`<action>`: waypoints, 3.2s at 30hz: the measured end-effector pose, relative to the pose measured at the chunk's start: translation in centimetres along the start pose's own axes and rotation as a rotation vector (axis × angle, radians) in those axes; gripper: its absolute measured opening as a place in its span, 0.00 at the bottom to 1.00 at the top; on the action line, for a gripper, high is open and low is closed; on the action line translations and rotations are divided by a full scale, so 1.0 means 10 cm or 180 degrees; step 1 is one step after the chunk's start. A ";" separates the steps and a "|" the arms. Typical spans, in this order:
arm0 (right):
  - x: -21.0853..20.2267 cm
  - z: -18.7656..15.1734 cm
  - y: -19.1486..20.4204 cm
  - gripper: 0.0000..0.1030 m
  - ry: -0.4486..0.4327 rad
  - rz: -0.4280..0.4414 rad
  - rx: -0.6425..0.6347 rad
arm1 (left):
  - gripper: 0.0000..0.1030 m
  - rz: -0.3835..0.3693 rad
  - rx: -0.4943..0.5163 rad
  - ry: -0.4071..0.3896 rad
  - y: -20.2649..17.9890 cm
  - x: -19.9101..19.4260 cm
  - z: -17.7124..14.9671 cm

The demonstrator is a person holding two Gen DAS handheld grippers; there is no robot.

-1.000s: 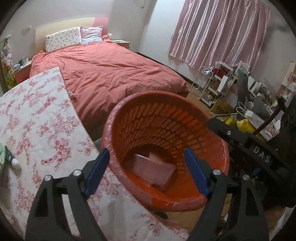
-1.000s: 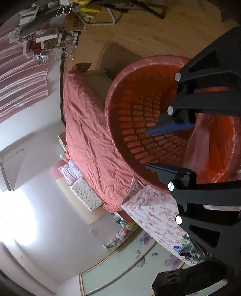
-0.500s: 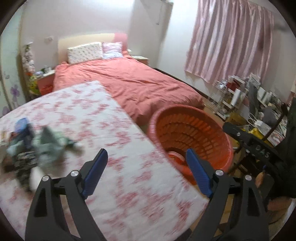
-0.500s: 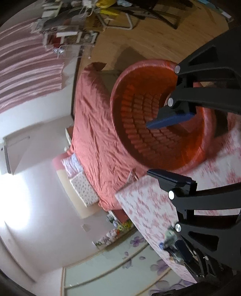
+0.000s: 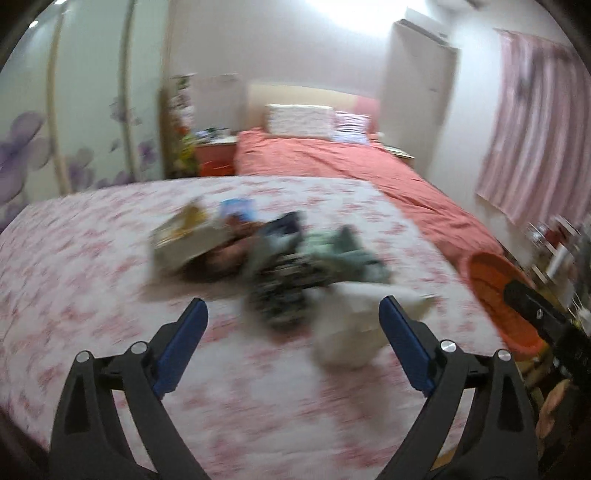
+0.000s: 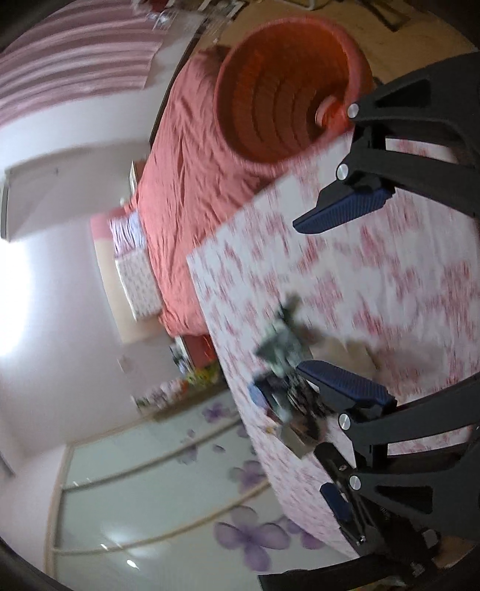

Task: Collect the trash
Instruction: 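Move the right tool back to the bed and grasp the white paper bag, then carry the paper bag toward the basket while the left tool grasps the green towel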

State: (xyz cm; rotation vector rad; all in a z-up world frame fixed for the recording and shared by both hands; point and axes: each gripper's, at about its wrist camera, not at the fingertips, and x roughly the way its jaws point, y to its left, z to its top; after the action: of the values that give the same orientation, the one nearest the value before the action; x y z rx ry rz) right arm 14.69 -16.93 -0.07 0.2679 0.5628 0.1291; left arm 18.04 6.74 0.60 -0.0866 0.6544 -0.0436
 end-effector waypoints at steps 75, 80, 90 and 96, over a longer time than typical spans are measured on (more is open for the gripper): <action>0.01 0.01 -0.77 0.35 -0.0381 -0.0313 0.0412 | 0.19 -0.0437 0.0103 0.0793 -0.77 1.41 0.04; -0.04 0.02 -0.80 0.35 -0.0435 -0.0320 0.0415 | 0.13 -0.0617 0.0178 0.0616 -0.79 1.22 0.06; -0.22 0.11 -0.88 0.35 -0.0628 -0.0374 0.0432 | 0.13 -0.0884 0.0313 0.0313 -0.94 0.73 0.23; -0.36 0.20 -1.00 0.35 -0.0787 -0.0578 0.0398 | 0.13 -0.1143 0.0415 0.0198 -1.30 0.52 0.40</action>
State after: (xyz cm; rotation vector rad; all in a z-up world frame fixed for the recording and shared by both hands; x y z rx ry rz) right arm 13.23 -27.69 0.57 0.3472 0.3472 -0.1146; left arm 24.42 -6.27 1.82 -0.0764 0.6901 -0.4358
